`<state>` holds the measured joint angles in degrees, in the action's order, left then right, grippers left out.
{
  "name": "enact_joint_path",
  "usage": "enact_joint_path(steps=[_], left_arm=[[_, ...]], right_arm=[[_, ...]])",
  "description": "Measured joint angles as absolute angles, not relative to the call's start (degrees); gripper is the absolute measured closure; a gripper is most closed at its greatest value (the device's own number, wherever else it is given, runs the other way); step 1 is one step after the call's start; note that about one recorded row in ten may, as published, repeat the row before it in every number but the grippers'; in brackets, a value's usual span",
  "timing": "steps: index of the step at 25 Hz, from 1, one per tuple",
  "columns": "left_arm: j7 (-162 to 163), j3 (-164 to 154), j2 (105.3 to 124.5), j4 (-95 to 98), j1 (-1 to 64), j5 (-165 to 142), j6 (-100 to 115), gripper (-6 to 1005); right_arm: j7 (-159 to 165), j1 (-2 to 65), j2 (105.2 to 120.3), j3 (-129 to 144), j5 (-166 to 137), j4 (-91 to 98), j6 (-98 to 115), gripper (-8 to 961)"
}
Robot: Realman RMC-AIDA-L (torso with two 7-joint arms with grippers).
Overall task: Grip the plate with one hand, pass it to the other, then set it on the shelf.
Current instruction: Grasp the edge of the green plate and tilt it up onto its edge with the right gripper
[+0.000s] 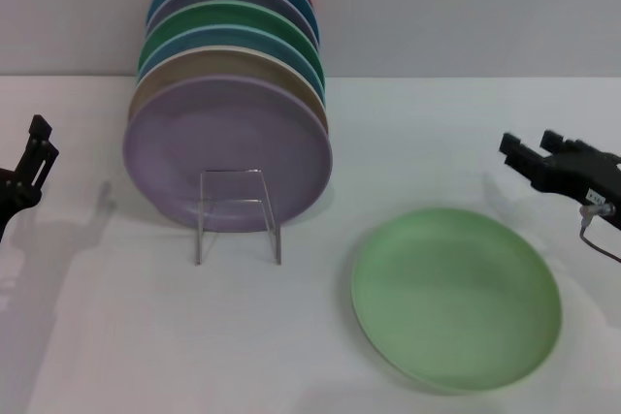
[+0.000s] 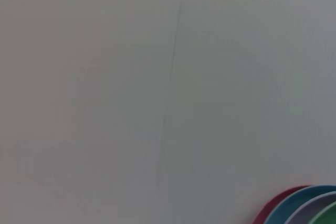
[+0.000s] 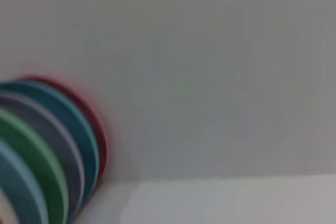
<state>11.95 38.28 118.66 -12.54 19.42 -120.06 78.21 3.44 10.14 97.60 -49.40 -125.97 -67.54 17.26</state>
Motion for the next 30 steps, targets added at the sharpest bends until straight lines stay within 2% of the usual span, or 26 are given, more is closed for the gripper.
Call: enact_joint_path(steps=[1, 3, 7, 9, 10, 11, 13, 15, 17, 23, 30], left_arm=[[11.95, 38.28, 118.66, -12.54, 19.42, -120.06, 78.21, 155], [11.95, 38.32, 118.64, -12.27, 19.52, -120.07, 78.21, 155], [11.95, 38.34, 118.65, -11.87, 19.92, -120.06, 77.84, 155], [11.95, 38.52, 118.65, -11.84, 20.16, -120.06, 77.05, 155], [11.95, 38.58, 118.65, -11.84, 20.20, -120.07, 76.93, 155], [11.95, 38.78, 118.65, -11.81, 20.28, -120.06, 76.55, 155], [11.95, 39.04, 118.65, -11.78, 20.42, -120.05, 76.03, 155], [11.96, 39.15, 118.65, -11.89, 20.44, -120.06, 75.92, 155], [11.97, 39.34, 118.64, -11.94, 20.41, -120.06, 75.94, 155], [12.33, 40.68, 118.64, -12.26, 19.89, -120.06, 76.28, 155], [12.60, 41.81, 118.59, -12.42, 19.60, -120.05, 76.44, 155]], right_arm=[[3.41, 8.25, 98.26, -53.09, -129.89, -70.56, 11.77, 343], [3.20, 3.94, 100.82, -60.46, -136.96, -76.63, 2.19, 343], [-2.59, -2.08, 107.68, -73.18, -144.83, -87.76, -15.68, 343], [-9.18, -3.31, 111.50, -78.88, -143.68, -91.44, -23.88, 343], [-16.40, -3.22, 115.54, -85.42, -140.77, -93.29, -32.69, 343], [-16.40, -3.22, 115.54, -85.42, -140.77, -93.29, -32.69, 343], [-21.41, -2.07, 118.26, -90.90, -137.82, -94.33, -41.09, 343], [-23.08, -0.14, 118.88, -94.51, -135.44, -94.91, -48.24, 343], [-22.40, 1.93, 118.49, -96.64, -134.06, -95.18, -54.59, 342], [-20.99, 8.81, 118.69, -107.07, -134.09, -95.38, -73.87, 343], [-20.47, 13.60, 118.47, -115.49, -135.66, -92.96, -83.00, 345]])
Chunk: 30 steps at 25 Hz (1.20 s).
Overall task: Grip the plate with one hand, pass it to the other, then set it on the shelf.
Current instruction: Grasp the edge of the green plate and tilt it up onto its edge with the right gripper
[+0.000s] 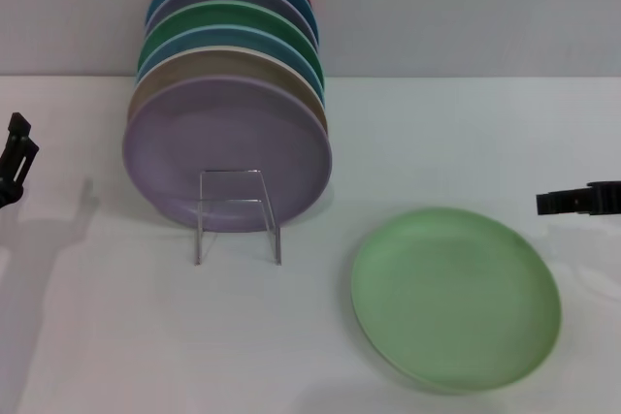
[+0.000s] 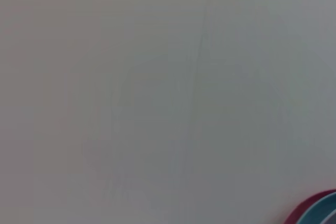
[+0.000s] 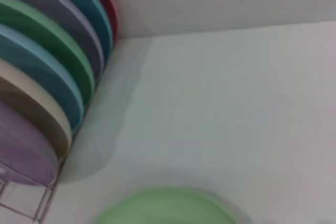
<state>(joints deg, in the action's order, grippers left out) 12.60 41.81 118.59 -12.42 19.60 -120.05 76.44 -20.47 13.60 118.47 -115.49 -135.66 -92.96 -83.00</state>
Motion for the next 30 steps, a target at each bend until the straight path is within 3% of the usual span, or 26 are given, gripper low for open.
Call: enact_joint_path(steps=[15, 30], left_arm=[[12.66, 43.19, 118.74, -12.69, 19.84, -120.05, 76.47, 155], [12.66, 43.42, 118.82, -12.65, 19.92, -120.06, 76.55, 155]], right_arm=[[-21.60, 21.31, 115.73, -121.38, -141.24, -78.69, -89.58, 367], [-23.91, 24.01, 115.76, -121.70, -142.74, -70.02, -86.67, 411]])
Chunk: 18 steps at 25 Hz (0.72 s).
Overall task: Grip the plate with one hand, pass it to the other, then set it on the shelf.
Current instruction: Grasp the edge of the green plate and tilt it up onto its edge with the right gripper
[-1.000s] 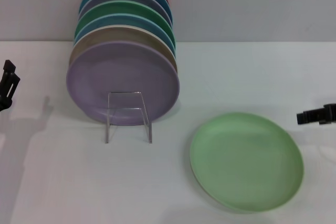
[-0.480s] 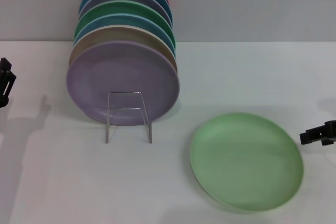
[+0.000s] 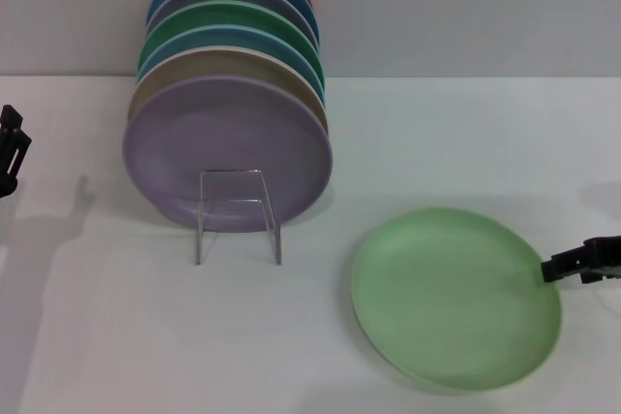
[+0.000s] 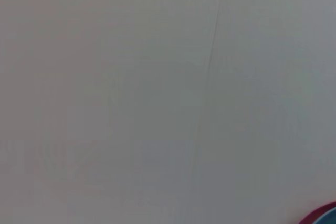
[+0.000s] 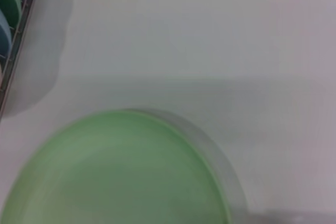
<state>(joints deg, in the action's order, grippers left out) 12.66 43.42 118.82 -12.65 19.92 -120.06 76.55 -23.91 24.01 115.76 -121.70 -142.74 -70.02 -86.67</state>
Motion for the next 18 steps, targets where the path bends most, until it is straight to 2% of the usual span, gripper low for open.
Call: enact_joint_path(steps=[18], left_arm=[[12.66, 43.42, 118.74, -12.90, 19.67, -120.06, 76.57, 156]], right_arm=[[-24.70, 25.80, 116.20, -121.19, -142.98, -67.16, -85.50, 465]])
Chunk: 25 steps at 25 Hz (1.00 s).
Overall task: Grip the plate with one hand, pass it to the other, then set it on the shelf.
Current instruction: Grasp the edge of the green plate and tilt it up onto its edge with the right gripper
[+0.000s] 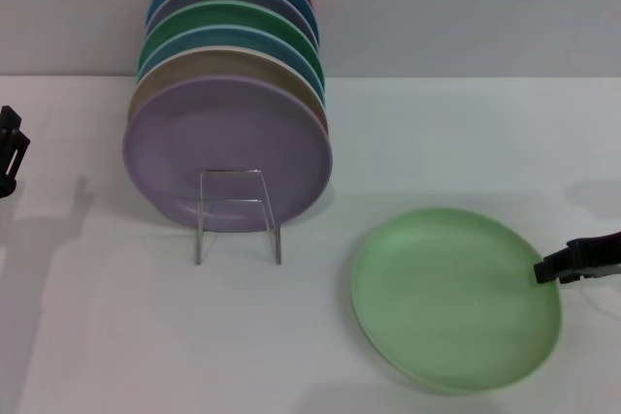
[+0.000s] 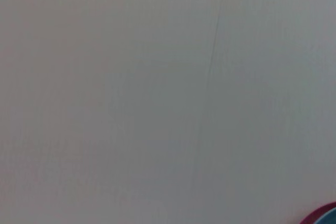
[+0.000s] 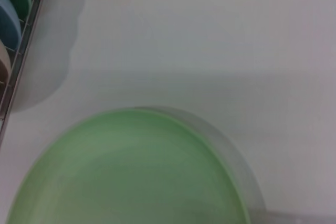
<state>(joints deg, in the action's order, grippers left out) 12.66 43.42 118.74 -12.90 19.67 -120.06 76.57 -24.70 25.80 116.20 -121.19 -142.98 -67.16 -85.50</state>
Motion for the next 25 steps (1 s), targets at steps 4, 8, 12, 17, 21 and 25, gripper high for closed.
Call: enact_joint_path(steps=[4, 8, 12, 17, 21, 25], left_arm=[[12.66, 43.42, 118.69, -12.92, 19.67, -120.05, 76.60, 156], [12.66, 43.47, 118.64, -12.92, 19.68, -120.06, 76.61, 156], [12.66, 43.56, 118.64, -12.92, 19.75, -120.06, 76.64, 156], [12.66, 43.59, 118.65, -12.92, 19.92, -120.06, 76.65, 156], [12.66, 43.68, 118.65, -12.89, 20.06, -120.06, 76.64, 156], [12.66, 43.69, 118.65, -12.83, 20.12, -120.06, 76.64, 156]], right_arm=[[-24.66, 25.91, 116.20, -121.19, -143.05, -67.14, -85.50, 572], [-24.59, 26.11, 116.19, -121.20, -143.08, -67.14, -85.50, 624], [-24.46, 26.24, 116.22, -121.20, -143.08, -67.14, -85.51, 620], [-24.38, 26.35, 116.26, -121.21, -143.08, -67.14, -85.52, 620], [-24.31, 26.39, 116.35, -121.21, -143.08, -67.14, -85.52, 619], [-24.31, 26.39, 116.47, -121.21, -143.09, -67.14, -85.56, 619]])
